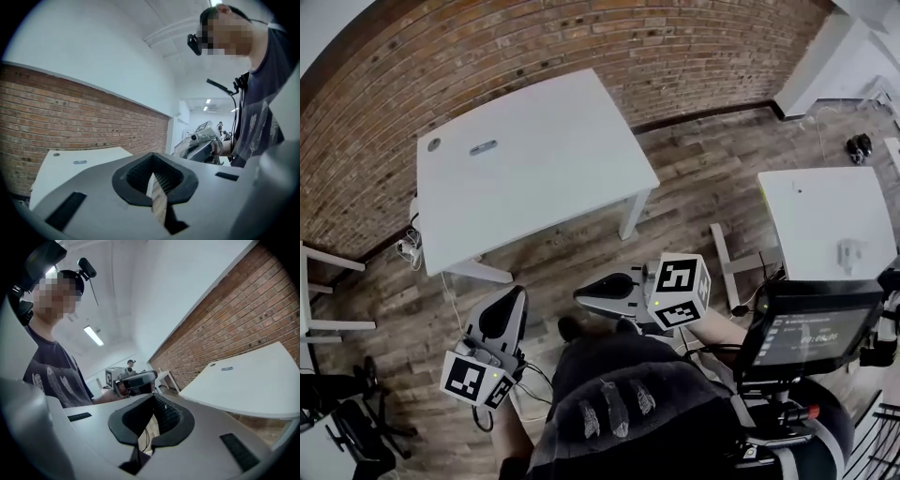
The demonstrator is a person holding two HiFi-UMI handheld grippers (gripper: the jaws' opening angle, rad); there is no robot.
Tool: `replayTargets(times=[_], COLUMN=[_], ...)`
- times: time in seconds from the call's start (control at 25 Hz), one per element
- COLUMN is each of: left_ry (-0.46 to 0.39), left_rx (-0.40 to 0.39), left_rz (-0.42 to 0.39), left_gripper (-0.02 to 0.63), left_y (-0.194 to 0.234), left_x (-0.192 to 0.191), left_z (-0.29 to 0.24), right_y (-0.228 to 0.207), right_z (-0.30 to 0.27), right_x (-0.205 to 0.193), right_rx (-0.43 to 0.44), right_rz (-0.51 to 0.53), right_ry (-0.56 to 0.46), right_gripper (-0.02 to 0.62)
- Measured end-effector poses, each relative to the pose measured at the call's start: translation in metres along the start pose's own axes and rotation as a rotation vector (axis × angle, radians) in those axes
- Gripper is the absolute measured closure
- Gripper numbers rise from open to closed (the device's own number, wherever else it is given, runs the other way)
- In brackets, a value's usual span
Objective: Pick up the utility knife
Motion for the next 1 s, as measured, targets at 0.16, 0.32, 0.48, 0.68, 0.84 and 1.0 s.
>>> replayTargets(times=[0.16, 0.32, 0.48, 0.68, 0.84, 1.0], left_ry=[-0.011, -0.052, -0.046, -0.095, -0.093, -0.076], left_rx=[0.085, 0.080, 0.076, 0.045, 0.092, 0.119], left_rz=[0.068, 0.144, 0.121, 0.144, 0.153, 0.182], left_gripper=[0.611, 0.611, 0.611, 0.611, 0.611, 0.611], left_y=[0.051, 0.077, 0.084, 0.099, 0.120, 0.127], left_x=[-0.020, -0.032, -0.033, -0.044, -0.058, -0.070], left_z=[0.030, 0.047, 0.047, 0.061, 0.092, 0.106], right_y=[0.002, 0.005, 0.022, 0.016, 0.008, 0.003], right_z=[-0.032, -0.059, -0.079, -0.108, -0.141, -0.159], right_x=[0.006, 0.014, 0.027, 0.019, 0.018, 0.020], right_rx=[-0.016, -0.039, 0.036, -0.017, -0.028, -0.014], right_rz=[-0.033, -0.037, -0.003, -0.037, -0.072, -0.082], right_ry=[0.008, 0.014, 0.036, 0.033, 0.052, 0.075], right_gripper=[0.596, 0.595, 0.595, 0.595, 0.596, 0.595])
Point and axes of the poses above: the fingertips, and each gripper's own axes: z backward along the fingers, y to its left, x out of its top, the point moved 6 cm from there along z, backward along the fingers, and after that the axes turned 12 degrees about -z, right-handed, at the moved point
